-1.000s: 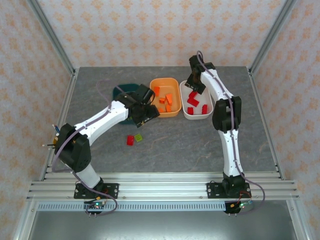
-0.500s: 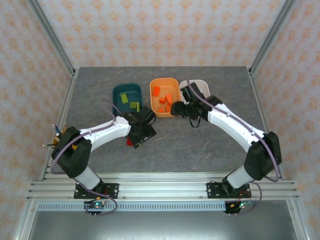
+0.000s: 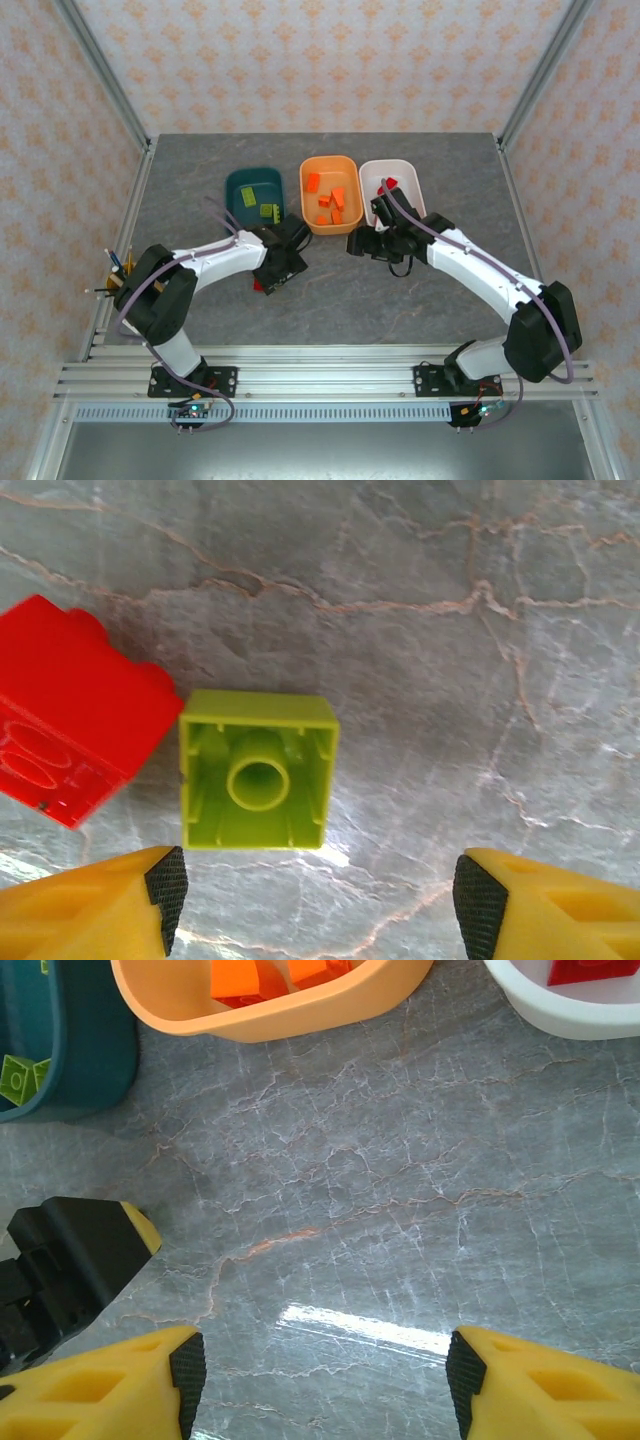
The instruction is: Sort the legos into containers by color
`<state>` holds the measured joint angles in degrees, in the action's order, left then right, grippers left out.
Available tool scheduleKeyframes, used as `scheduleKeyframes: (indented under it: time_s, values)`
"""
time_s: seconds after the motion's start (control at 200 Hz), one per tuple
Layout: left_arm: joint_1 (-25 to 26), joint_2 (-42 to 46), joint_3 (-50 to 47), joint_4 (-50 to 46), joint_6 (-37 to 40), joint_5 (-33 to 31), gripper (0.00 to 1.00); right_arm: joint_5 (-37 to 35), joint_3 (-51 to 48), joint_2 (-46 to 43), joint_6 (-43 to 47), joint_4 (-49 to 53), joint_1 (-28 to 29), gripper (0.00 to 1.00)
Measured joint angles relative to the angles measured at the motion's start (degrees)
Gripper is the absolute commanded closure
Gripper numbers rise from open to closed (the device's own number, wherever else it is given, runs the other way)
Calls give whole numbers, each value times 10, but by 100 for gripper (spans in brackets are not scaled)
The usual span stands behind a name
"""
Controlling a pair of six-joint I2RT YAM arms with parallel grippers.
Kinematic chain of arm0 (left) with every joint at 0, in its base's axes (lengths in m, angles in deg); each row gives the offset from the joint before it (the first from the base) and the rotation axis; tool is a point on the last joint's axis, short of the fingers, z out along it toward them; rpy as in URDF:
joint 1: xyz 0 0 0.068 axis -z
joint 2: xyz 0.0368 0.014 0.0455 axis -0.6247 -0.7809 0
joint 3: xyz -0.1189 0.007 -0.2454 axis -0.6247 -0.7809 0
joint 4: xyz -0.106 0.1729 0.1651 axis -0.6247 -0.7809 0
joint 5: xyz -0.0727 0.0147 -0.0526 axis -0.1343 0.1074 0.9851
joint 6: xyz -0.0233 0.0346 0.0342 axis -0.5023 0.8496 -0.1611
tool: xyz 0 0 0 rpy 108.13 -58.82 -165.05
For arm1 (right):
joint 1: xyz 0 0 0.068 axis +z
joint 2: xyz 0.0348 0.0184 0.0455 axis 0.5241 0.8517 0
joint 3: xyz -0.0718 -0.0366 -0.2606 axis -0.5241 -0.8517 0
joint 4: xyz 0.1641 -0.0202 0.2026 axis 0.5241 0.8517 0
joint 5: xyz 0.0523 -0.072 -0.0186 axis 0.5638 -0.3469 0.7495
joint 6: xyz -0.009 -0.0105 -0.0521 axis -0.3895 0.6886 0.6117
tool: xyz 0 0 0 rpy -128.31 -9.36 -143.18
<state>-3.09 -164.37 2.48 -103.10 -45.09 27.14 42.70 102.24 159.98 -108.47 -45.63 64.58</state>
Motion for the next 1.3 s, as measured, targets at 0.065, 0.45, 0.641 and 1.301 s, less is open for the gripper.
scheduleKeyframes:
  time_s: [0.065, 0.45, 0.641, 1.301]
  values:
    - [0, -2, 1, -9, 0, -4, 27, 4, 0, 1, -2, -4, 0, 34]
    - [-12, -35, 15, -22, 25, -30, 41, 19, 0, 25, -2, -9, 0, 34]
    - [-16, -50, 25, -24, 39, -37, 52, 42, 0, 28, -2, -19, 0, 34]
    - [-23, -21, 111, -98, 98, -58, 65, 113, 0, 31, -5, -93, 0, 35]
